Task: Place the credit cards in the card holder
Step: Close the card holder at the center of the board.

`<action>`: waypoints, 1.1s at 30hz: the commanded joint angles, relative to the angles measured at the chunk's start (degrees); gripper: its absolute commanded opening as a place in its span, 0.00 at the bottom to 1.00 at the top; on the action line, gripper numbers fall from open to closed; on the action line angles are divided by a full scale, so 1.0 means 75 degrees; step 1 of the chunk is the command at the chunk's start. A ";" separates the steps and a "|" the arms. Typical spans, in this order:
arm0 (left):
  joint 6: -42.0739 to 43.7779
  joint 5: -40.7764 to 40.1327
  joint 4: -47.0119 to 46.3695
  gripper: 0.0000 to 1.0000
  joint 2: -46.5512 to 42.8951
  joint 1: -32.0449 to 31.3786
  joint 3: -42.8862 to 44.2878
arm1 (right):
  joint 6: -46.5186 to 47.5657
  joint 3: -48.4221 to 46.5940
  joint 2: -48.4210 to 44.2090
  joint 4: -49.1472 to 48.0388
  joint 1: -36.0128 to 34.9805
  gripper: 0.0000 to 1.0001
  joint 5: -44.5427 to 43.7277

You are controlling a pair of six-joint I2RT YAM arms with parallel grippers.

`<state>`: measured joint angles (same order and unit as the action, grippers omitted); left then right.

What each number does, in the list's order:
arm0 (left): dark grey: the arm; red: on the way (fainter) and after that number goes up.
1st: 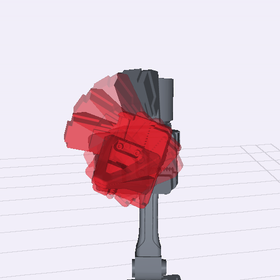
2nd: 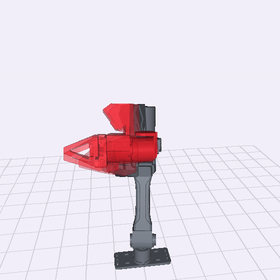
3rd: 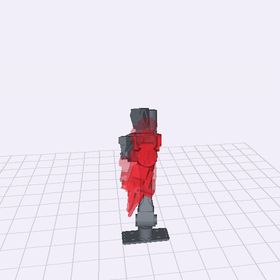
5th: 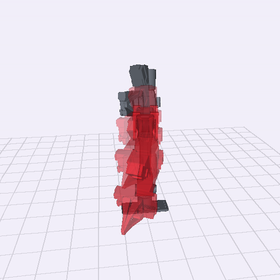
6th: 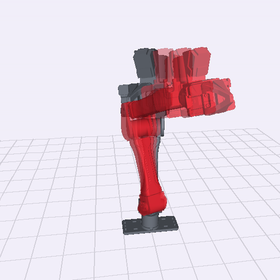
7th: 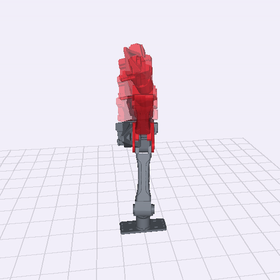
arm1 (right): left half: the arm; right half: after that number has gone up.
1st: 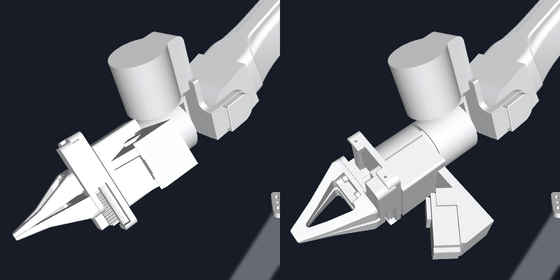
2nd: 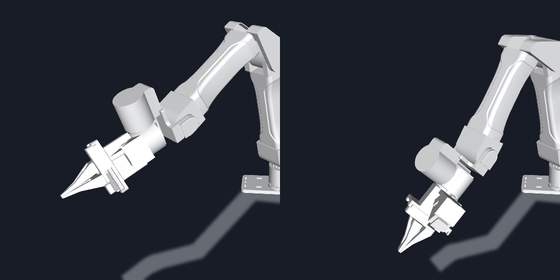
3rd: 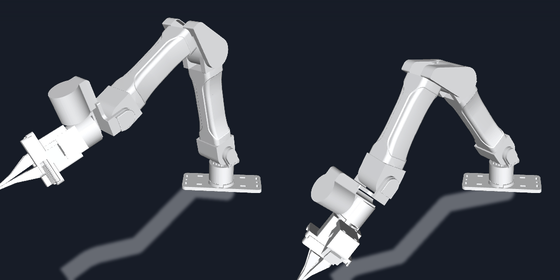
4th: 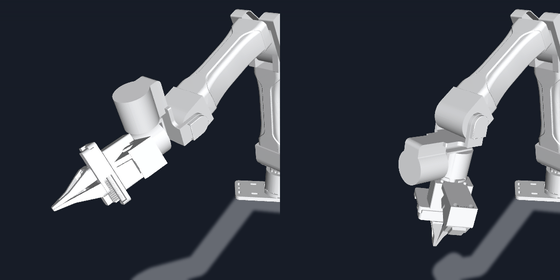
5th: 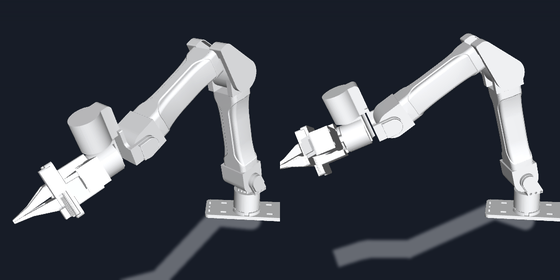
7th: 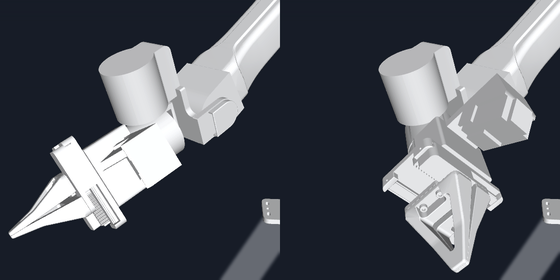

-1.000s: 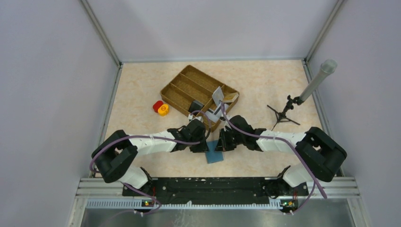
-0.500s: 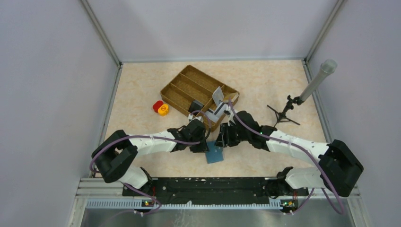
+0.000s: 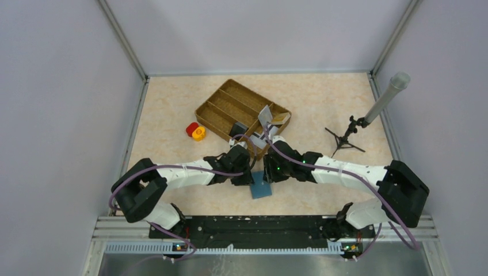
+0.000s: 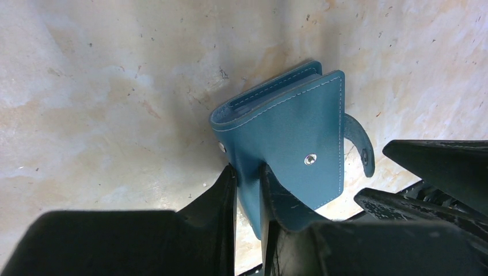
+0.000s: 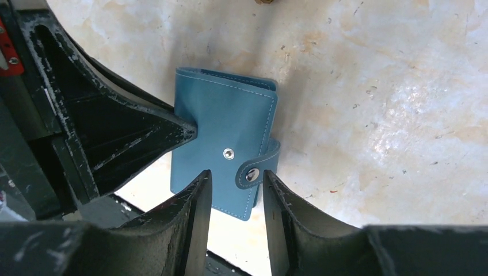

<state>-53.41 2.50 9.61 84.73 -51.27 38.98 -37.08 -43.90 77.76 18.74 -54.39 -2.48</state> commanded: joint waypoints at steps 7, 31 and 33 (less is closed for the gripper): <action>0.0148 -0.0232 0.0096 0.21 0.0101 -0.0096 -0.0320 | -0.0100 -0.0881 0.0529 0.0897 -0.0387 0.28 -0.1207; 0.0136 -0.0214 0.0044 0.20 0.0077 -0.0091 -0.0349 | -0.0280 -0.0753 0.0430 0.0760 -0.0415 0.00 -0.0780; 0.0137 -0.0199 0.0043 0.20 0.0077 -0.0090 -0.0347 | -0.0269 -0.0657 0.0316 0.0424 -0.0412 0.00 -0.0431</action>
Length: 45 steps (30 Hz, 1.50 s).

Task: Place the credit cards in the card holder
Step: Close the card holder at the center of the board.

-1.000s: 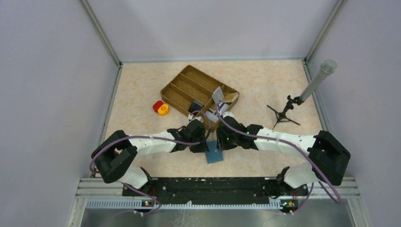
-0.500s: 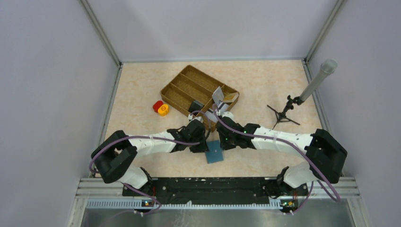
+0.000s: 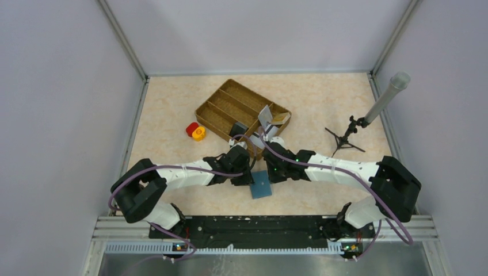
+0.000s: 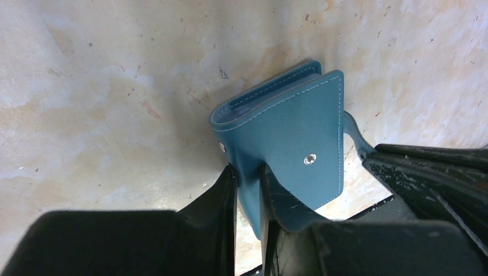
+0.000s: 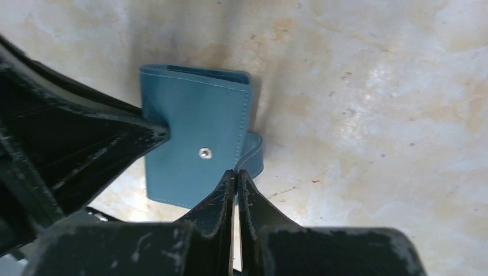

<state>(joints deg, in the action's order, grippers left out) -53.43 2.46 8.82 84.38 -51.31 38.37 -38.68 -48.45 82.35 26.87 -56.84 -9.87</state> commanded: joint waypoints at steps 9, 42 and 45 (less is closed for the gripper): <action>0.0163 -0.0144 0.0131 0.19 0.0196 -0.0085 -0.0218 | 0.0144 0.0018 0.0111 -0.1301 -0.0095 0.00 0.1151; 0.0185 -0.0059 0.0078 0.17 0.0294 -0.0085 -0.0172 | 0.0250 -0.0082 0.0771 -0.1496 -0.0290 0.00 0.1144; 0.0175 -0.0066 0.0078 0.17 0.0292 -0.0085 -0.0189 | 0.0232 -0.0080 0.0786 -0.1455 -0.0295 0.00 0.1146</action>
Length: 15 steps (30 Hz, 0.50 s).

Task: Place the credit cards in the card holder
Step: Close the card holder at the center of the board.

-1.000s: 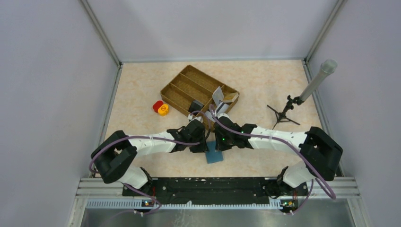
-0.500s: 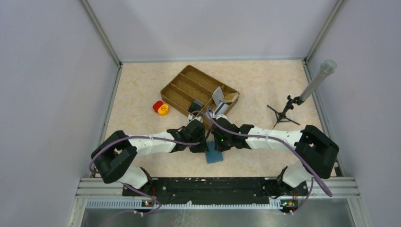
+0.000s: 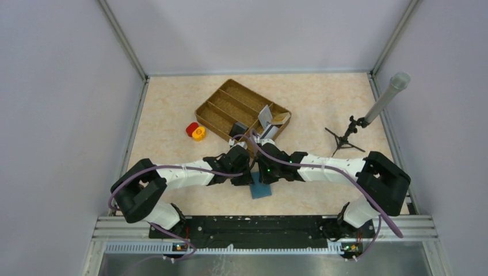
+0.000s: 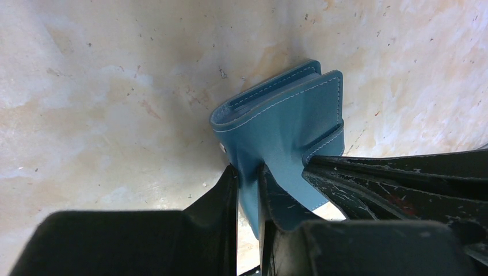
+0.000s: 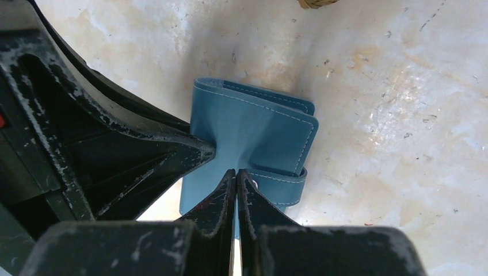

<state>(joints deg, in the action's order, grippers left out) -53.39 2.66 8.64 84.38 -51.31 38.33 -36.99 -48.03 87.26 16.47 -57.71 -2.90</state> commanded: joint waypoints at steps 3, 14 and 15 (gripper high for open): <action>0.0157 -0.0087 0.0090 0.17 0.0292 -0.0085 -0.0188 | -0.0019 -0.0107 0.0093 0.0050 -0.0182 0.00 0.0092; 0.0128 -0.0114 0.0090 0.16 0.0268 -0.0085 -0.0212 | -0.0488 0.0498 -0.0404 -0.0098 -0.0197 0.00 -0.0395; 0.0127 -0.0106 0.0091 0.16 0.0269 -0.0085 -0.0219 | -0.0483 0.0483 -0.0472 -0.0094 -0.0197 0.00 -0.0391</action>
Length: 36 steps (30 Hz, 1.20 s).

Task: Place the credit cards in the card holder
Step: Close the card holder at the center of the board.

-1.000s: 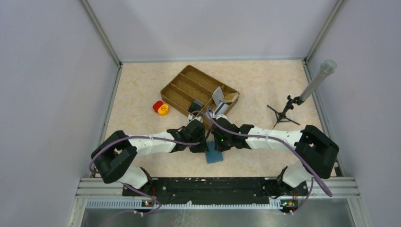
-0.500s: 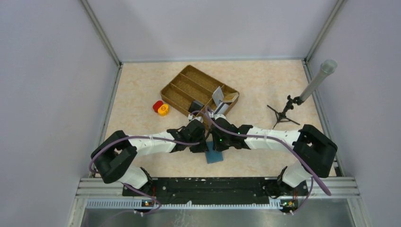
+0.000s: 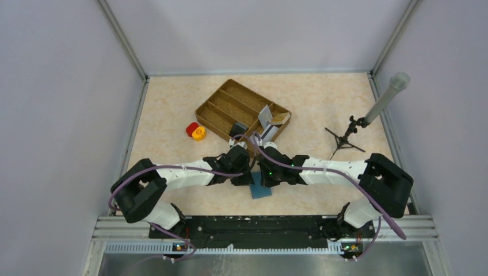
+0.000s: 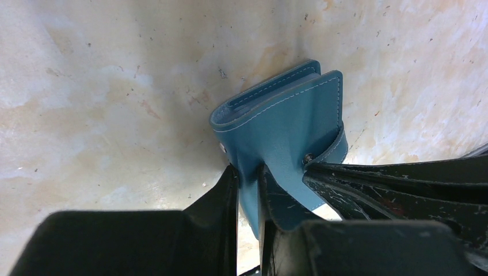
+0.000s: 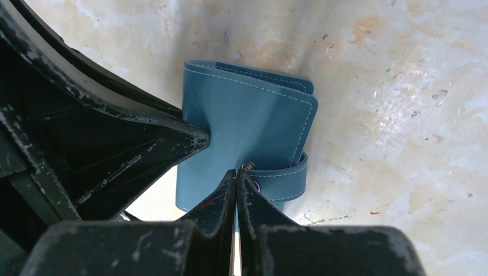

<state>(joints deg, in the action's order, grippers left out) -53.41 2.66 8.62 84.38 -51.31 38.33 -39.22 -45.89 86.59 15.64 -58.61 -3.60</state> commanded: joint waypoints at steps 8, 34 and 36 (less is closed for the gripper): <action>0.0137 -0.0147 0.0045 0.16 0.0159 -0.0085 -0.0252 | 0.0427 -0.0091 -0.1078 0.0343 -0.0178 0.15 -0.0513; 0.0122 -0.0096 0.0013 0.16 0.0187 -0.0085 -0.0297 | 0.0722 -0.1014 -0.0215 0.1581 -0.0735 0.25 -0.2008; 0.0117 -0.0098 0.0011 0.16 0.0193 -0.0085 -0.0301 | 0.0707 -0.1015 -0.0213 0.1617 -0.0746 0.21 -0.2018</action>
<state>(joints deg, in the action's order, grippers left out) -53.43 2.66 8.05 84.16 -51.31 37.91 -34.44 -50.81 84.27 26.04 -63.29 -16.43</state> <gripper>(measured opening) 0.164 0.243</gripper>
